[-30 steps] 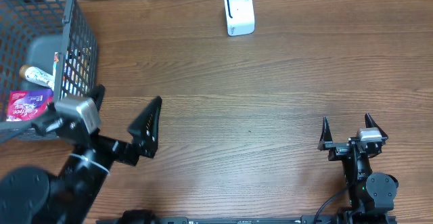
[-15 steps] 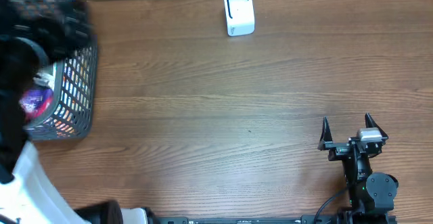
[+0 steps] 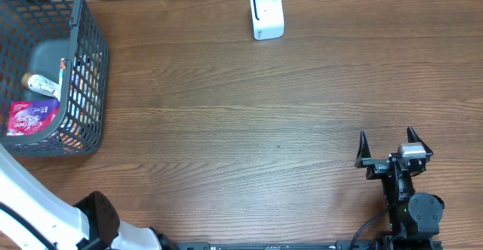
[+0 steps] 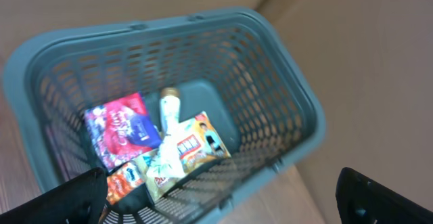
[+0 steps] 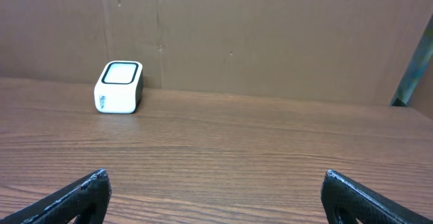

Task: Scan the item barcode
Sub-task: 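Move the left gripper over the basket toward the white tube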

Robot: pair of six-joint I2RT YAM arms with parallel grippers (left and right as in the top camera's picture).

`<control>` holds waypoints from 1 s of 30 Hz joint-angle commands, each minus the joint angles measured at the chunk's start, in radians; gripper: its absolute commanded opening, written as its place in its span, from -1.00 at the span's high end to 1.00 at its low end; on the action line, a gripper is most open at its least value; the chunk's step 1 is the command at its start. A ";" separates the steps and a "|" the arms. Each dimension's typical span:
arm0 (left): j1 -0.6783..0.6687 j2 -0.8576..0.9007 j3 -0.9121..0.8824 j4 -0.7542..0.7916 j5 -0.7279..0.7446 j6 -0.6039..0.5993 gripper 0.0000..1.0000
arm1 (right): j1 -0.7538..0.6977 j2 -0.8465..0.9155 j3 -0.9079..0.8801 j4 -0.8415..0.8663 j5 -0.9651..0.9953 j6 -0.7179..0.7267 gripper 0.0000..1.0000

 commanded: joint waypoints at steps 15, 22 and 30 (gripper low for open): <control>0.005 0.331 0.016 0.028 -0.109 -0.087 -1.00 | 0.005 -0.008 -0.010 0.006 0.002 0.003 -1.00; 0.003 0.449 0.016 0.042 -0.108 0.011 -0.99 | 0.005 -0.008 -0.010 0.006 0.002 0.003 -1.00; 0.002 0.596 0.016 0.034 -0.079 0.011 -0.69 | 0.005 -0.008 -0.010 0.006 0.002 0.003 -1.00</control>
